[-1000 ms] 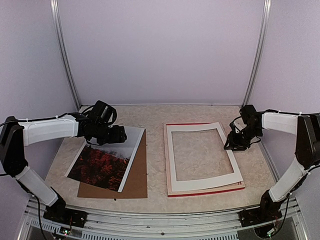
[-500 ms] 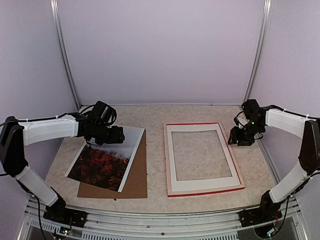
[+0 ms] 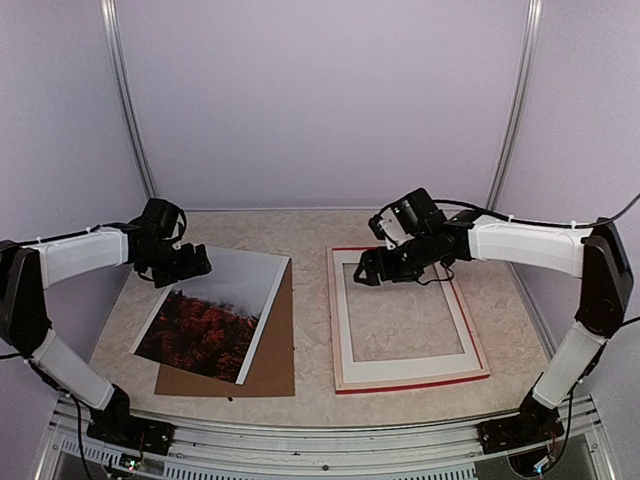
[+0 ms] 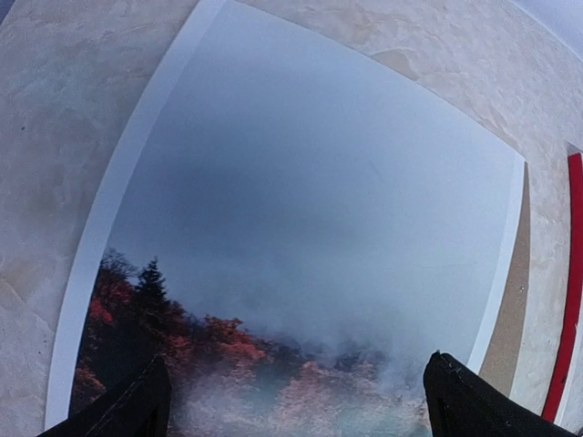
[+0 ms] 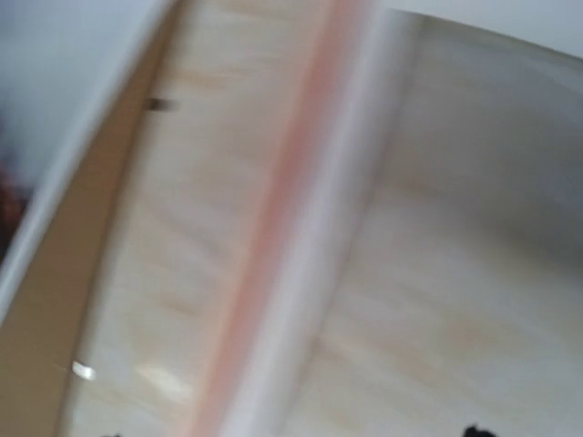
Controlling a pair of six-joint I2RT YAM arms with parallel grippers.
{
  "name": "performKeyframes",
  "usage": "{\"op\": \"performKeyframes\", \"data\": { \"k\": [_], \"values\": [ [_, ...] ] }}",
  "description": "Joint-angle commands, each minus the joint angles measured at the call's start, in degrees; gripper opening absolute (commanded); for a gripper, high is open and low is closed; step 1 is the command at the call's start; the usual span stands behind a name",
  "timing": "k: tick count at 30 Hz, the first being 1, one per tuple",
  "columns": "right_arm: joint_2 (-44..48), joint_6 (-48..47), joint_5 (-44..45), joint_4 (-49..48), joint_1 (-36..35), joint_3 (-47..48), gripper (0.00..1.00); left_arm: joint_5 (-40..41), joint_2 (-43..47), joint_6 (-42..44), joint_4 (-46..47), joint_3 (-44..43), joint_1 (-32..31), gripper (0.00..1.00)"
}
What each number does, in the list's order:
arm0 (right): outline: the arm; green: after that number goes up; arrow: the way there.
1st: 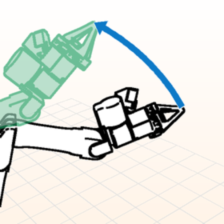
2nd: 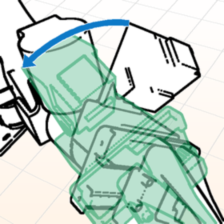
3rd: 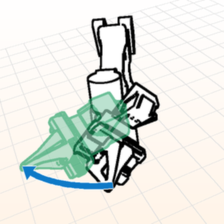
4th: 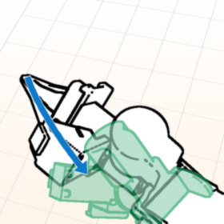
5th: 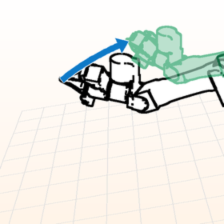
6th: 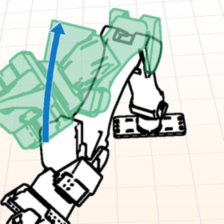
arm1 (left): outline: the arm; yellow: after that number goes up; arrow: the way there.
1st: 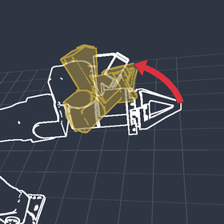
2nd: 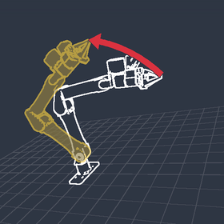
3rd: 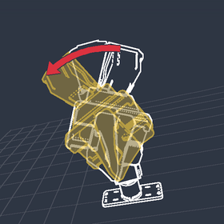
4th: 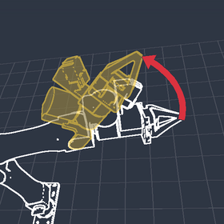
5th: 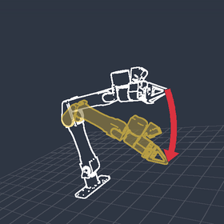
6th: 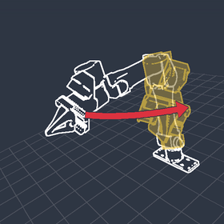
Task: Put the photo into the frame
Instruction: Pick up the photo from the backboard.
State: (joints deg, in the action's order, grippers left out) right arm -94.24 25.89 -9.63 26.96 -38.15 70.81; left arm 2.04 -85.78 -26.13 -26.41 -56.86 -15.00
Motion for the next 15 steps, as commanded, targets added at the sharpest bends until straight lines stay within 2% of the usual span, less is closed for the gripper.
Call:
{"op": "performKeyframes", "data": {
  "k": [1,9,15],
  "values": [
    [-11.12,5.12,-2.97,-7.95,-6.65,8.06,0.8,-5.76,0.68,2.31,-1.03,1.92,6.15,0.97],
    [-31.55,9.19,-10.13,-9.14,-14.7,28.44,0.78,-9.95,-3.99,4.61,-1.53,1.91,17.03,0.96],
    [-38.25,12.0,-14.39,-11.63,-16.46,32.95,0.76,-10.68,-7.85,6.16,-1.23,1.34,21.21,0.96]
  ]
}}
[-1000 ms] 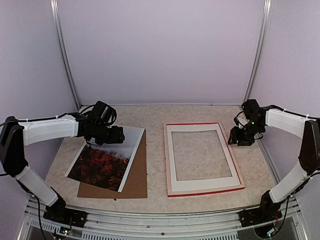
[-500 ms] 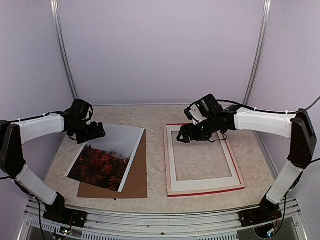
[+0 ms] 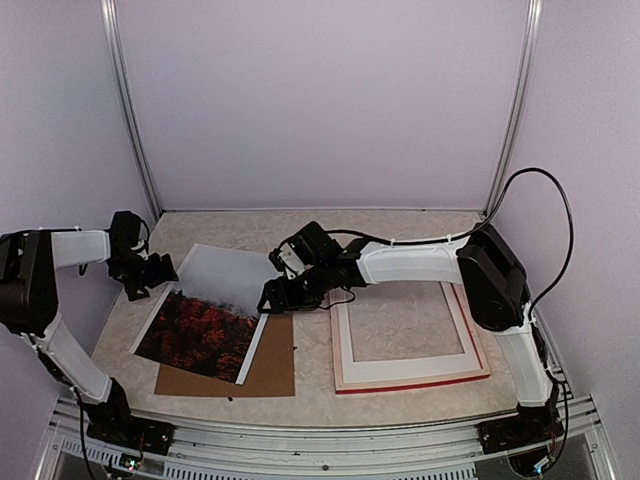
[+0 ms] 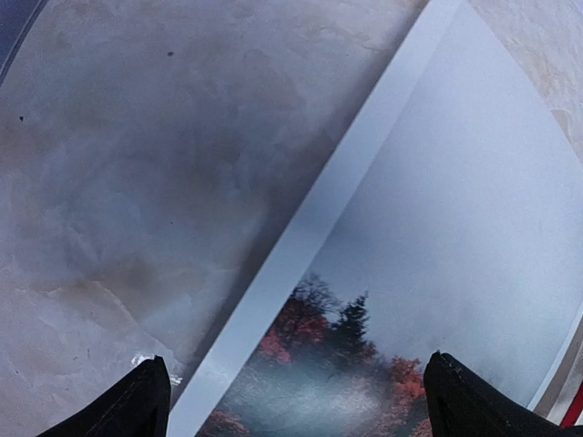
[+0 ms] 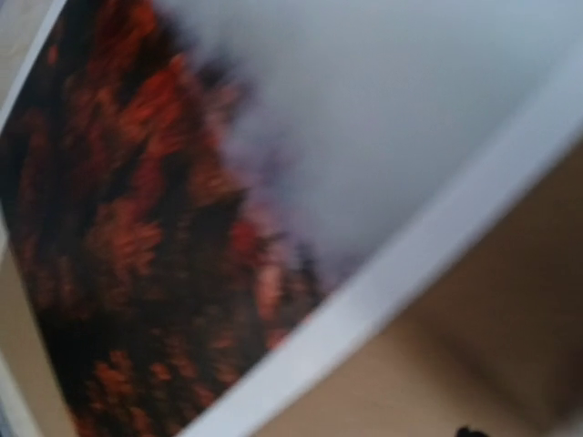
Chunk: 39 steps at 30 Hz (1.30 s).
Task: Put the photo into the frame
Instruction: Pick up the photo from the backboard.
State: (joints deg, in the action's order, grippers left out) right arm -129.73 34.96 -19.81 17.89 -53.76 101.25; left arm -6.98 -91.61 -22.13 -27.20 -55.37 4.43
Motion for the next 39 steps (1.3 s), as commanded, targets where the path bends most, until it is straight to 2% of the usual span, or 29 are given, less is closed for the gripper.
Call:
{"op": "performKeyframes", "data": {
  "k": [1,10,16,28,39],
  "values": [
    [-3.39,3.6,-4.49,-3.08,-0.98,2.8,0.75,-1.88,-2.63,2.3,-0.32,-0.25,2.15,0.96],
    [-6.89,8.34,-6.58,-6.7,-1.87,2.55,0.74,-4.53,-6.21,2.84,0.4,0.23,3.48,0.95],
    [-6.3,9.01,-6.22,-7.11,-1.89,1.91,0.74,-7.3,-5.88,2.47,0.83,3.13,3.48,0.91],
    [-6.83,9.34,-3.68,-3.47,-0.09,1.82,0.74,-17.07,4.04,-1.86,4.53,13.39,3.3,0.72],
    [-6.31,8.36,-2.39,-1.82,2.14,1.09,0.74,-20.29,8.56,-3.98,5.02,14.71,0.09,0.57]
  ]
}}
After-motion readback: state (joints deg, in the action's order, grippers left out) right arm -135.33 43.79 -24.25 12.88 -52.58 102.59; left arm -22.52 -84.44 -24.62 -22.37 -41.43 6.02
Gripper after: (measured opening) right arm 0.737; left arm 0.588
